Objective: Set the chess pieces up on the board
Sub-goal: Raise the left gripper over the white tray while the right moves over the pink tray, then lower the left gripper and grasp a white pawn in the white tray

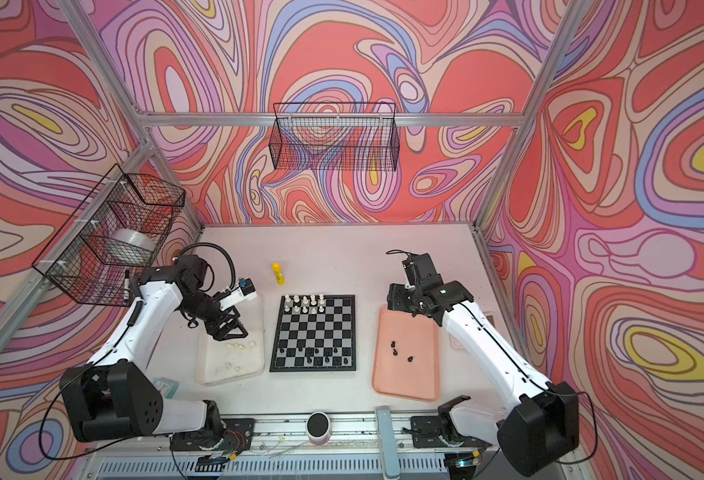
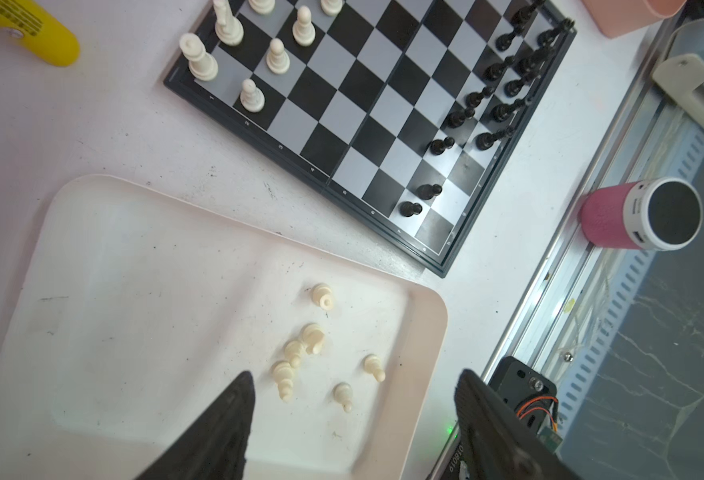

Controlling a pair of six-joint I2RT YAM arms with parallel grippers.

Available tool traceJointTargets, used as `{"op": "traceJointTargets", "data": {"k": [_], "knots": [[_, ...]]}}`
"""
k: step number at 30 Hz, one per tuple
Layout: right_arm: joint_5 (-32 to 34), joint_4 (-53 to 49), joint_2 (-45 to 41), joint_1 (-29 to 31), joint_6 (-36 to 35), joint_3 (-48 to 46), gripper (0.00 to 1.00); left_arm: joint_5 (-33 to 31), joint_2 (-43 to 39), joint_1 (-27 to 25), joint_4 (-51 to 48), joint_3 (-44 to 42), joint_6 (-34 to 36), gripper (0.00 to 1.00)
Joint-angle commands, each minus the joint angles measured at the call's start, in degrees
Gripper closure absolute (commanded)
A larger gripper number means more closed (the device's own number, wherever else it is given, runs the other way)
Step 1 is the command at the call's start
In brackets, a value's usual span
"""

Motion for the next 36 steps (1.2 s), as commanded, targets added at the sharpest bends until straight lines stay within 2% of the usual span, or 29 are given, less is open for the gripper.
{"op": "traceJointTargets", "data": {"k": [1,6,11,20,36], "knots": [[0.0,1.2,-0.9,0.6,2.1,0.0,0.30,-4.5,1.4,-2.7,1.3,-1.5,4.1,0.37],[0.0,1.9,-1.1,1.1,3.5,-1.3,0.30,-6.5,2.0,-5.8,4.9,-4.3,4.3,0.46],[0.4,2.5,-1.9,1.4,4.2,-2.9,0.30,-9.6,1.6,-7.5,10.3,-8.7,5.4,0.58],[0.6,2.5,-1.4,1.4,3.2,-2.9,0.30,-11.9,0.6,-9.0,13.7,-13.3,6.8,0.58],[0.4,3.1,-0.9,1.4,2.6,-3.9,0.30,-12.9,0.7,-9.9,17.2,-16.4,7.8,0.57]]}}
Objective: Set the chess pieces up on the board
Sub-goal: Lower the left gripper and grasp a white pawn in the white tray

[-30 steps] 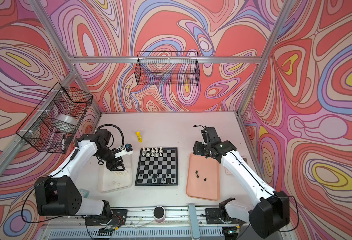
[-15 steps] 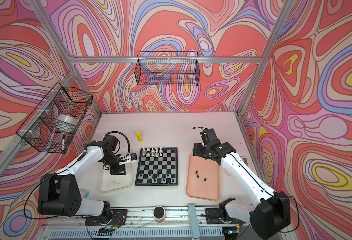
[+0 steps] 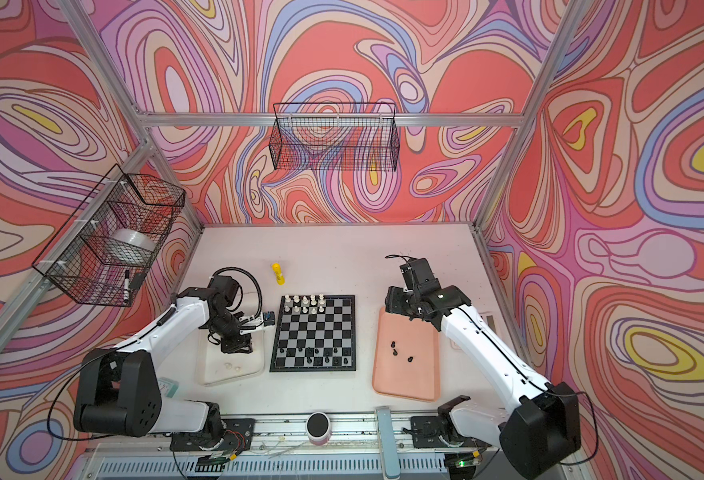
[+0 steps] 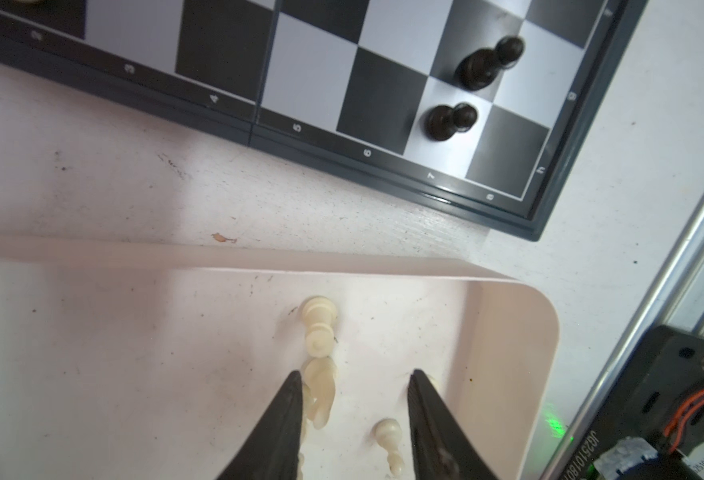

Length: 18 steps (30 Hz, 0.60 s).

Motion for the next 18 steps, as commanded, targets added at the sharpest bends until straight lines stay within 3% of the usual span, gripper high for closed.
{"op": "traceJointTargets", "data": {"k": [1,18], "knots": [[0.4,0.5,-0.2,0.2,-0.6,-1.0,0.30,-0.5,-0.1,-0.5,0.8,-0.7,1.9,0.56],[0.3,0.4,-0.3,0.3,-0.5,-1.3,0.30,-3.2,4.0,-2.3,6.8,-2.0,0.0,0.55]]}}
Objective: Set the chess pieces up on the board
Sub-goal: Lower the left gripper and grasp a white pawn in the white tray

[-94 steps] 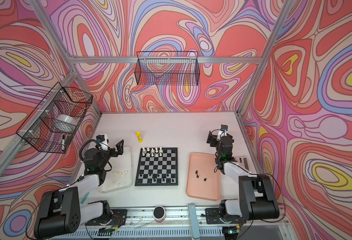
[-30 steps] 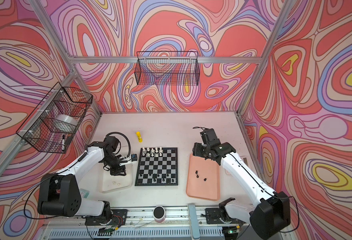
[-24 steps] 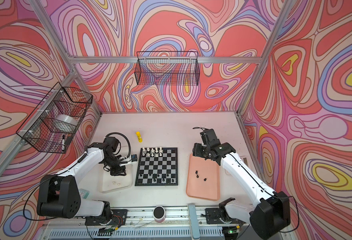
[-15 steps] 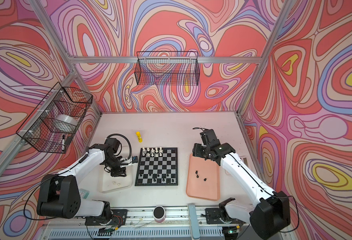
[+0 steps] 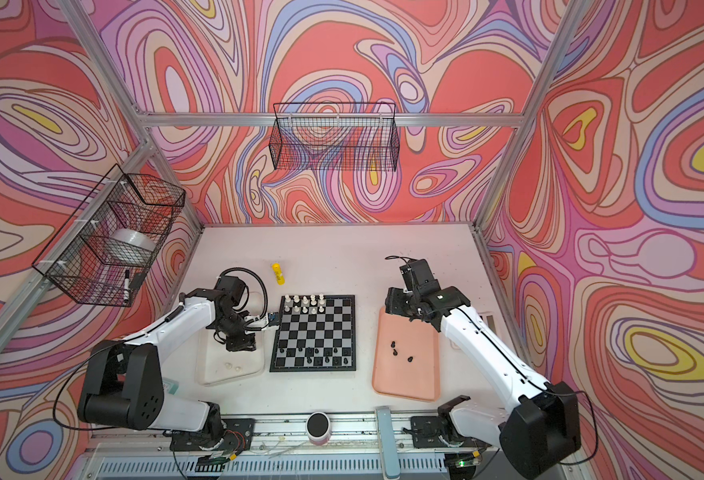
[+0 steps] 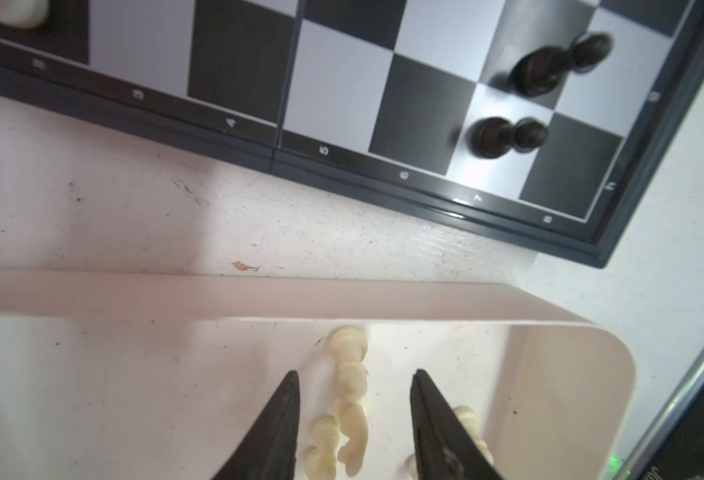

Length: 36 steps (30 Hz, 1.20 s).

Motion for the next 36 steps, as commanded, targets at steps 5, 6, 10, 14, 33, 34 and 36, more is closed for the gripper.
{"op": "traceJointTargets", "data": {"k": [5,6,10,14,33,34,36], "knots": [[0.4,0.1,0.0,0.3,-0.7,-0.4,0.30,-1.0,2.0,-0.2,1.9,-1.0,0.6,0.56],[0.4,0.0,0.1,0.3,-0.7,-0.3,0.30,-1.0,2.1,-0.2,2.1,-1.0,0.6,0.57],[0.3,0.3,0.4,0.3,-0.7,-0.2,0.30,-1.0,2.7,-0.2,2.2,-0.7,0.6,0.58],[0.3,0.3,0.2,0.2,-0.6,-0.3,0.30,-1.3,3.2,-0.2,2.5,-0.9,0.6,0.60],[0.4,0.1,-0.5,0.2,-0.9,-0.5,0.30,-1.1,2.5,-0.8,2.6,-1.5,0.4,0.76],[0.4,0.1,-0.5,0.2,-0.9,-0.5,0.30,-1.2,2.4,-0.9,2.6,-1.5,0.3,0.77],[0.4,0.2,-0.4,0.3,-0.9,-0.6,0.30,-1.3,2.3,-0.9,2.5,-1.4,0.3,0.77]]}}
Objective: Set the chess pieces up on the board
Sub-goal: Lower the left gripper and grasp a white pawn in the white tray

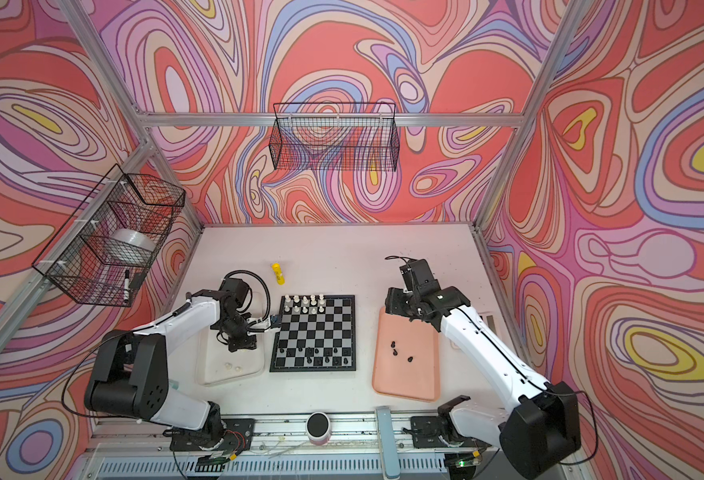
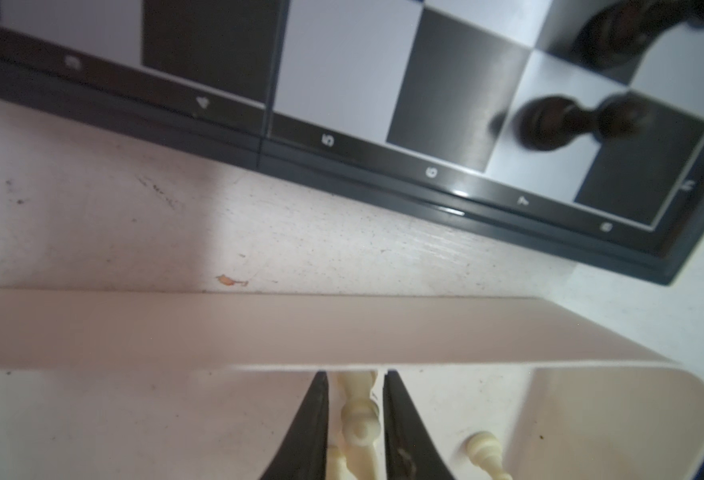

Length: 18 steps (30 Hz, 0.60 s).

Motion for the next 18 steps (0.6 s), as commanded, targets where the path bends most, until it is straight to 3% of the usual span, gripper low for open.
{"op": "traceJointTargets", "data": {"k": [1,7,18], "knots": [[0.4,0.3,-0.3,0.3,-0.7,-0.6,0.30,0.0,-0.5,-0.3,-0.3,-0.4,0.5,0.76],[0.4,1.3,-0.5,0.3,-0.8,-0.6,0.30,-0.4,-0.6,-0.6,-1.2,0.2,0.2,0.84],[0.0,1.9,-0.7,0.2,-1.0,-1.6,0.30,-1.0,-2.2,-0.6,-2.3,0.3,-0.2,0.88]]}}
